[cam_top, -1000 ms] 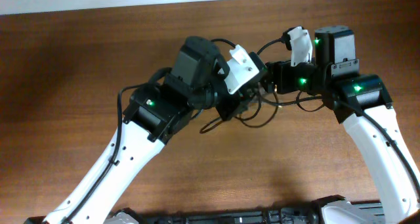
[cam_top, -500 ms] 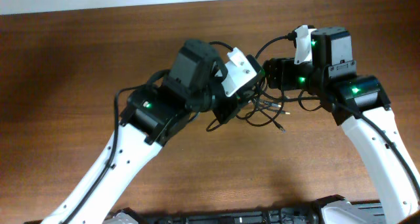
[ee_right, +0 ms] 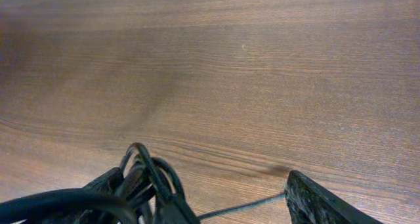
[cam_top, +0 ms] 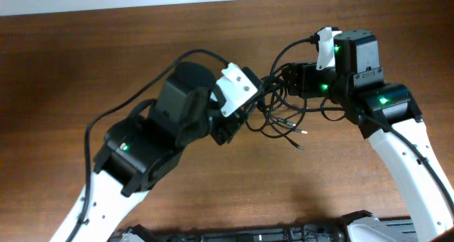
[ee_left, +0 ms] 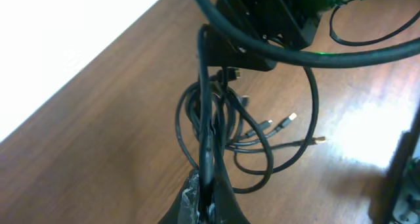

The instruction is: Untangle cables

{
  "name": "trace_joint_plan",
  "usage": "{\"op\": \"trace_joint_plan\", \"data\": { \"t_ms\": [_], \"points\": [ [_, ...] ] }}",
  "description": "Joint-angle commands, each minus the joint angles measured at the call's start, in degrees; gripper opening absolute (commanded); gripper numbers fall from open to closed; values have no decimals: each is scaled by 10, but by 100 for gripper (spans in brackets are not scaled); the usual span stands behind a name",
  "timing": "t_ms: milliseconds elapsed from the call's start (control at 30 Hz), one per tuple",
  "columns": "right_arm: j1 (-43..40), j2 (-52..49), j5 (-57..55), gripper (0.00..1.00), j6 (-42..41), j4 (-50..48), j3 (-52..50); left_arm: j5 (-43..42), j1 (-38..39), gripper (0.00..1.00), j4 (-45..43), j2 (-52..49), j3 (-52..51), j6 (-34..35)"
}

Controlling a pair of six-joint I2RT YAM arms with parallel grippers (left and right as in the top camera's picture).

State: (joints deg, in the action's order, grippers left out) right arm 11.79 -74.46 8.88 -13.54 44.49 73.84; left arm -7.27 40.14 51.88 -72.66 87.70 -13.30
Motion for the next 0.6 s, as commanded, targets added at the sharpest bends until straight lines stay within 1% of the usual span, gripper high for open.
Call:
{"op": "trace_joint_plan", "data": {
  "t_ms": [0,67,167,333,567],
  "points": [
    [-25,-11,-157,76,-24,-4,4,97,-2,0,31,73,6,-9],
    [-25,-11,-174,76,-24,-4,4,103,-11,0,33,83,6,-9],
    [-25,-11,-189,76,-24,-4,4,103,-45,0,34,97,6,-9],
    [-25,-11,-203,76,-24,-4,4,103,-84,0,43,97,6,-9],
    [-25,-11,-266,76,-24,7,4,103,-155,0,61,99,6,-9]
  ]
}}
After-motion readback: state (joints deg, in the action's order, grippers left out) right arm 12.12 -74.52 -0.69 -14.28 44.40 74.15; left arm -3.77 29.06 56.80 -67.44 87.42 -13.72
